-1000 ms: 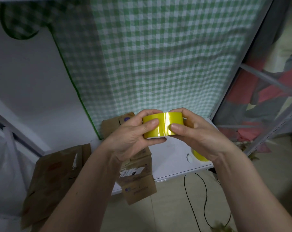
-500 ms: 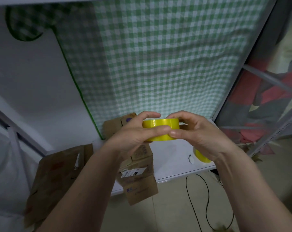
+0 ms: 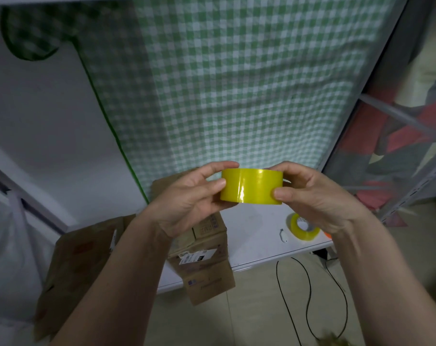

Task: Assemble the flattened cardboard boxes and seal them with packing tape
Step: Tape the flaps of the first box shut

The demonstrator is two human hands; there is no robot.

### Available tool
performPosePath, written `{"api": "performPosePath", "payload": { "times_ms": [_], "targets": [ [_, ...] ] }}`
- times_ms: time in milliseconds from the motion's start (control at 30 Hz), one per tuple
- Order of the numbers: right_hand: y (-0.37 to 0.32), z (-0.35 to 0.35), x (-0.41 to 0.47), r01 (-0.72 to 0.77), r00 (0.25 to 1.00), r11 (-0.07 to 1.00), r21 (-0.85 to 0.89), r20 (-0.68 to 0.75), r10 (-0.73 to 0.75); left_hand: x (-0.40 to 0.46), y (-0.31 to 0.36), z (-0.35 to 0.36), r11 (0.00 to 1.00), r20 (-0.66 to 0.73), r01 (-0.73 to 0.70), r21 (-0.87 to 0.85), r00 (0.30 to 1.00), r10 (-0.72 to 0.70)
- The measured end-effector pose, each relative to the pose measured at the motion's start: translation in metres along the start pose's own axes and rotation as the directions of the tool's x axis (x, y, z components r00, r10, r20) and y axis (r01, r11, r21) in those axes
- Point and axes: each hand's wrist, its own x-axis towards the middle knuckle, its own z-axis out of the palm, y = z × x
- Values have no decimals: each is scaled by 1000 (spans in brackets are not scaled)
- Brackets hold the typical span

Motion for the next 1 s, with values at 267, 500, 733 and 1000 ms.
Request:
{"api": "performPosePath", "payload": {
  "times_ms": [267, 500, 733, 1000],
  "targets": [
    [-7, 23, 1, -18, 996, 983, -185, -89, 1, 7, 3, 22, 972, -185, 46, 230, 983, -3],
    [-9, 26, -2, -34, 998, 978, -208, -64, 21, 6, -8, 18, 999, -172, 52, 15, 984, -48],
    [-12, 34, -2, -36, 998, 966, -255, -63, 20, 9, -9, 16, 999, -128, 39, 3, 991, -38],
    [-14, 30, -4, -29, 999, 962, -272, 33, 39, 8, -10, 13, 997, -107, 53, -62, 992, -59]
  ]
}}
